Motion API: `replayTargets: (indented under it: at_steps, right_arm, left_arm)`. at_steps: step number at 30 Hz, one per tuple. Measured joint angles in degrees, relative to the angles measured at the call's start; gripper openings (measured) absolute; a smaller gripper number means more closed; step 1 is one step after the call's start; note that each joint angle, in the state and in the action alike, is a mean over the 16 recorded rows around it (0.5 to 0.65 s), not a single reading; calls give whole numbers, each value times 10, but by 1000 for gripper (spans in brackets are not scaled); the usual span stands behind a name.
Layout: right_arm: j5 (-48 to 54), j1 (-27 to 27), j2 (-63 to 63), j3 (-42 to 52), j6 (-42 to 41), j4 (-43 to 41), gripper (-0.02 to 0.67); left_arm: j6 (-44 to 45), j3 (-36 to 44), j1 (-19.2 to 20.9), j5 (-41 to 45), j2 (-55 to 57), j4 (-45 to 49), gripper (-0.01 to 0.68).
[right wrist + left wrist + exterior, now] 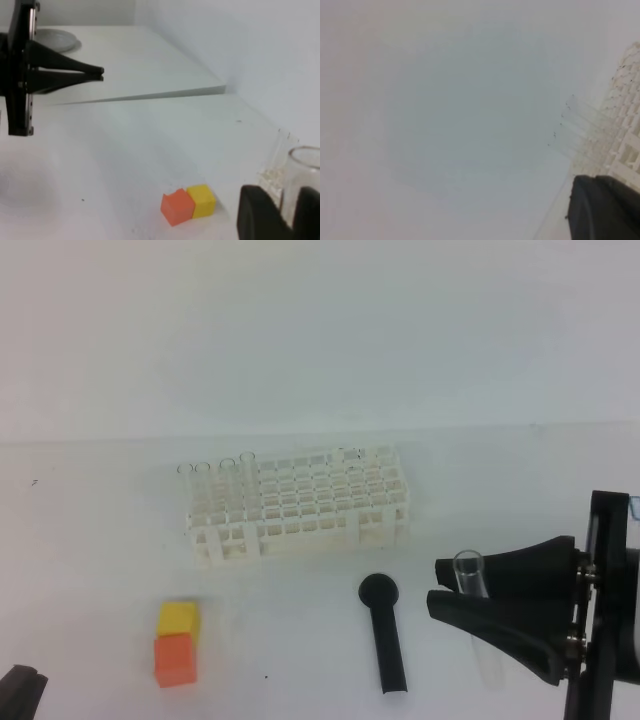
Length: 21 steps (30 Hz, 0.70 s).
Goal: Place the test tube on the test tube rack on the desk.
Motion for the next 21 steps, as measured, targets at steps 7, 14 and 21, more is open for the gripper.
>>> replayTargets:
  at_steps: [7, 14, 21]
  right_arm:
    - [-43, 1, 3, 2, 62, -77, 122]
    - [-177, 13, 4, 2, 227, -233, 122]
    - [-349, 38, 21, 3, 496, -456, 122]
  left_arm:
    - [0, 0, 0, 0, 0, 0, -1]
    - [0, 0, 0, 0, 0, 0, -1]
    - [0, 0, 0, 0, 0, 0, -1]
